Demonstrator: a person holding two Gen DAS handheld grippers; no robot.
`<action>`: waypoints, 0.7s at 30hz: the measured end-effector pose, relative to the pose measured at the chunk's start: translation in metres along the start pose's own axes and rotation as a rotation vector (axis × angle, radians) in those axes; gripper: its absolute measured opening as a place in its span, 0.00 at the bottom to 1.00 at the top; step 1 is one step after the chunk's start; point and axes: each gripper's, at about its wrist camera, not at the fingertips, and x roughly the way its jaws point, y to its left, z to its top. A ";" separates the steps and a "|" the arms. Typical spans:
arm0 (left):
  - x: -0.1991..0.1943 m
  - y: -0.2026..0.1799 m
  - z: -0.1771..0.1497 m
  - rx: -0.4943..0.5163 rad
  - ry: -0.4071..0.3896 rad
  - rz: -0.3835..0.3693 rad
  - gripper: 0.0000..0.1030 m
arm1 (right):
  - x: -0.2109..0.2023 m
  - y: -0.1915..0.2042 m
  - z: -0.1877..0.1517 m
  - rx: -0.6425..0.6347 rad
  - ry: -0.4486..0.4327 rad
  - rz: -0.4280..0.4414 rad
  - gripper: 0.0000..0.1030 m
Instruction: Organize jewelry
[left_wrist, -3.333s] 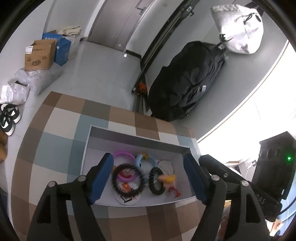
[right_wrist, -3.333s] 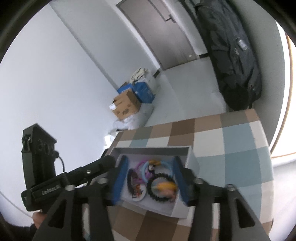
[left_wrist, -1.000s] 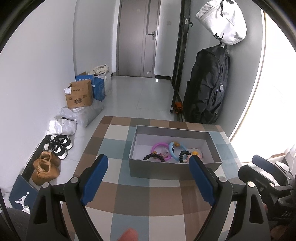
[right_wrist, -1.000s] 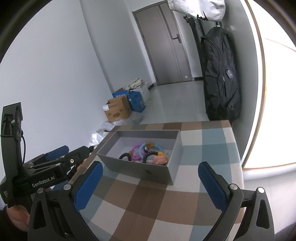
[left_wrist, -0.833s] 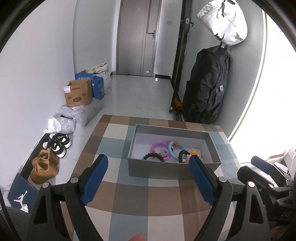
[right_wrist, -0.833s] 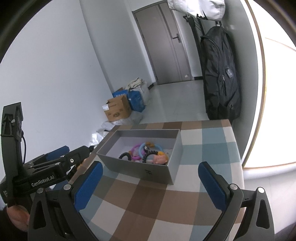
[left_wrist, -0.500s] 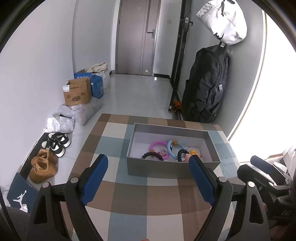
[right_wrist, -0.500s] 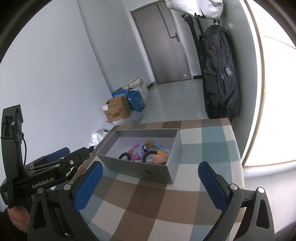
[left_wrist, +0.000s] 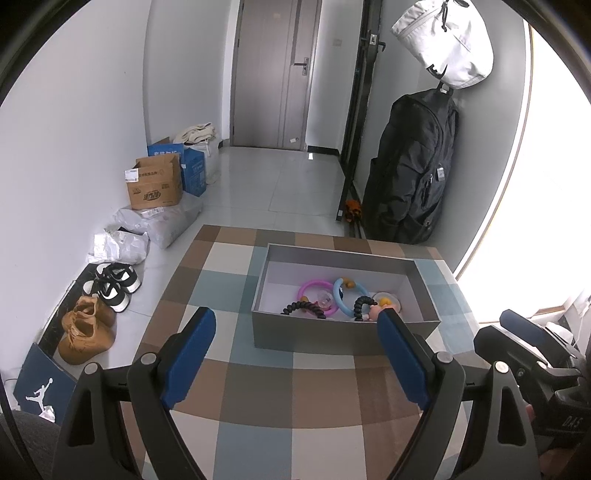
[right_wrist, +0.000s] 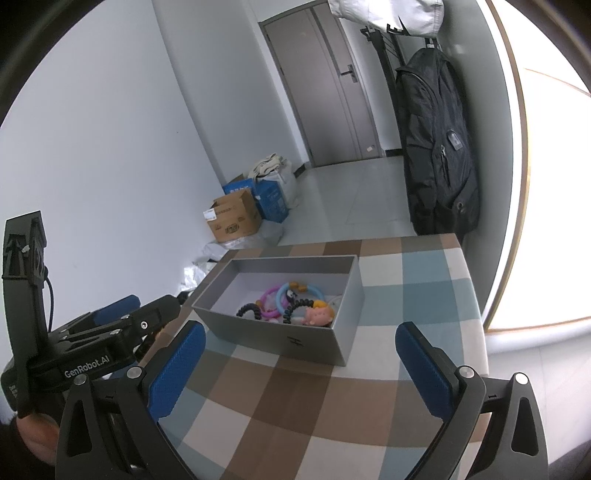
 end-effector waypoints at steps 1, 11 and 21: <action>0.000 0.000 0.000 -0.001 0.002 -0.002 0.84 | 0.000 0.000 0.000 0.001 0.001 0.000 1.00; 0.001 0.000 -0.001 0.000 0.004 -0.002 0.84 | 0.000 0.000 -0.001 0.002 0.003 -0.001 1.00; 0.002 -0.001 -0.002 -0.001 0.006 -0.004 0.84 | 0.001 0.002 -0.004 0.006 0.007 -0.002 1.00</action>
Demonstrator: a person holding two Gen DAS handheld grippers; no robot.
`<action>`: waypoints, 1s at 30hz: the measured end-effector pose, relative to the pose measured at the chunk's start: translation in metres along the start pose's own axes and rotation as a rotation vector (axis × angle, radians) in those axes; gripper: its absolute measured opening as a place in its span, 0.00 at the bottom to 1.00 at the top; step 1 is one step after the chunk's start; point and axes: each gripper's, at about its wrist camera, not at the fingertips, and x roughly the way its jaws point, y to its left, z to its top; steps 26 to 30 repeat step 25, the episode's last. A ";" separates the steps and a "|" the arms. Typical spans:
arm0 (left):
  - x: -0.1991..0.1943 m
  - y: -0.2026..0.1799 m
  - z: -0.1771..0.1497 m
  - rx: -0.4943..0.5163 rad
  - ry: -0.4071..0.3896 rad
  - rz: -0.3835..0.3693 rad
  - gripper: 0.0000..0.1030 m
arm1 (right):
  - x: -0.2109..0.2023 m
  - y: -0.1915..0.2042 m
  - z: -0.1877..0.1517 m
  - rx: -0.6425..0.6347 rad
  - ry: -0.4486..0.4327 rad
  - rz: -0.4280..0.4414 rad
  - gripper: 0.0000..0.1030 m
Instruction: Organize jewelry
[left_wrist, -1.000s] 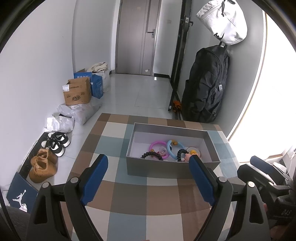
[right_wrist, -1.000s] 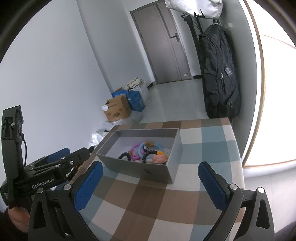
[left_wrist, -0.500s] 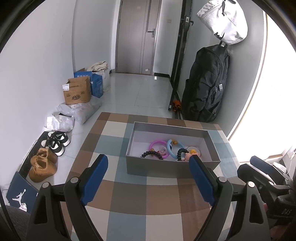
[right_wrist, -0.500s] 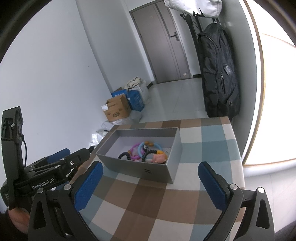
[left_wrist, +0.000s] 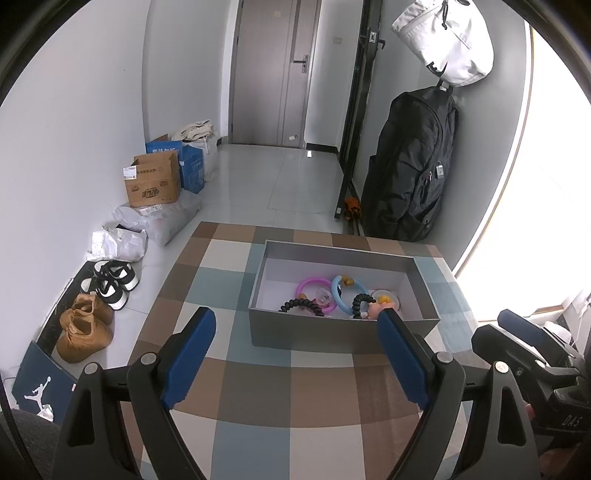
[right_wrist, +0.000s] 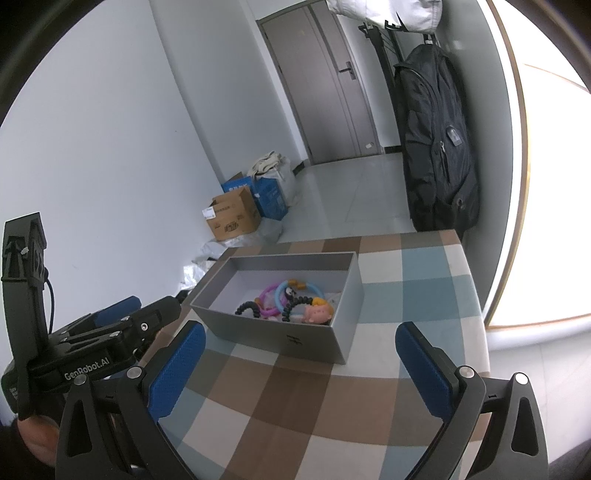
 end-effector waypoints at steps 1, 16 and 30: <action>0.000 0.000 0.000 0.001 0.000 -0.001 0.84 | 0.000 0.000 0.000 0.001 0.001 0.000 1.00; 0.003 0.000 -0.003 -0.009 0.011 -0.016 0.84 | 0.003 0.000 0.000 0.009 0.014 0.001 1.00; 0.005 0.001 -0.006 -0.020 0.010 -0.042 0.84 | 0.008 -0.001 0.000 0.016 0.026 0.006 1.00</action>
